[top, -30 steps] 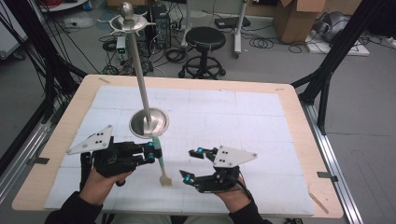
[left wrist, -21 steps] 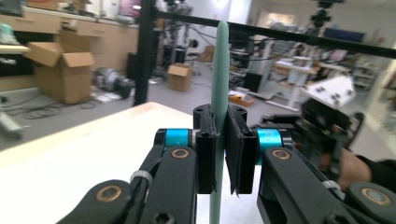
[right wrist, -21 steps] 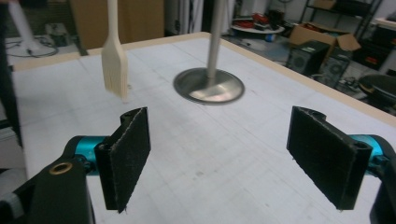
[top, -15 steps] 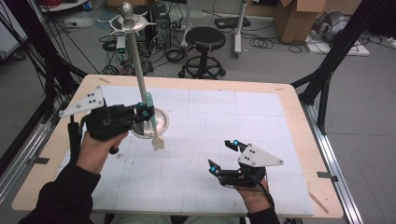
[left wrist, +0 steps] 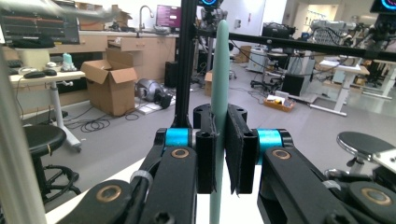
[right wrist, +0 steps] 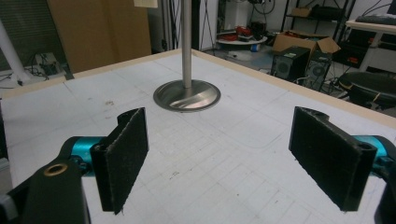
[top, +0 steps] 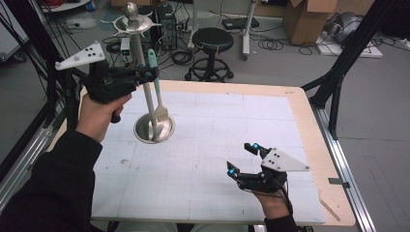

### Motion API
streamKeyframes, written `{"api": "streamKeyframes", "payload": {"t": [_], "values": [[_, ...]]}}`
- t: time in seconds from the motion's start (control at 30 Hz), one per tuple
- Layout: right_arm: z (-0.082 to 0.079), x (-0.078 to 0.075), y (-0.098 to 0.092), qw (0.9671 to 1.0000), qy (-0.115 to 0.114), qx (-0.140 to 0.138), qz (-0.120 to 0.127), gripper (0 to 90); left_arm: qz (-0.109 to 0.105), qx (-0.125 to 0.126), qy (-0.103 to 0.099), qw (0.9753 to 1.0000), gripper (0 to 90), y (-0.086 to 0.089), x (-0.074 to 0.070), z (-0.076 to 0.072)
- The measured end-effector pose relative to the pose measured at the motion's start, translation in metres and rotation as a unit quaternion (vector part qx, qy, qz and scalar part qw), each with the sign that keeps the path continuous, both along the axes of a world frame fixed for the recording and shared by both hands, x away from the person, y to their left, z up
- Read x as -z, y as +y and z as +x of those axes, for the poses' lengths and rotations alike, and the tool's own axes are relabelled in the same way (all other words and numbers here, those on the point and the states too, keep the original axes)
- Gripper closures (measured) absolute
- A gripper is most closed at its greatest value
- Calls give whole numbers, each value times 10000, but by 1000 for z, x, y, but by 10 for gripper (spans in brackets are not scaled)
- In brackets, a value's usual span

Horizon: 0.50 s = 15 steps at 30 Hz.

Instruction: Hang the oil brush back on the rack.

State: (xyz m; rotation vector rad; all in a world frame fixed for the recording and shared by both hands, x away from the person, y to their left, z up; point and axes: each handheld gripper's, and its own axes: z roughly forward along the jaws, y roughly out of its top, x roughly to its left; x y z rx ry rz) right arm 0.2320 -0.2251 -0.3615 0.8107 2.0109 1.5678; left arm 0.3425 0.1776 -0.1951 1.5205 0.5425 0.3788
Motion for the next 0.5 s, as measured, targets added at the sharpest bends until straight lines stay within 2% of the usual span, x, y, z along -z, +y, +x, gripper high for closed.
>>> {"api": "streamKeyframes", "payload": {"t": [0.2,0.5], "values": [[0,-1,-2,10000,-18,-29,45,185,-48,-237,75,9997,826,4,-6,12],[0,-2,-4,10000,-11,-8,76,185,-121,-448,124,9988,826,8,-5,19]]}}
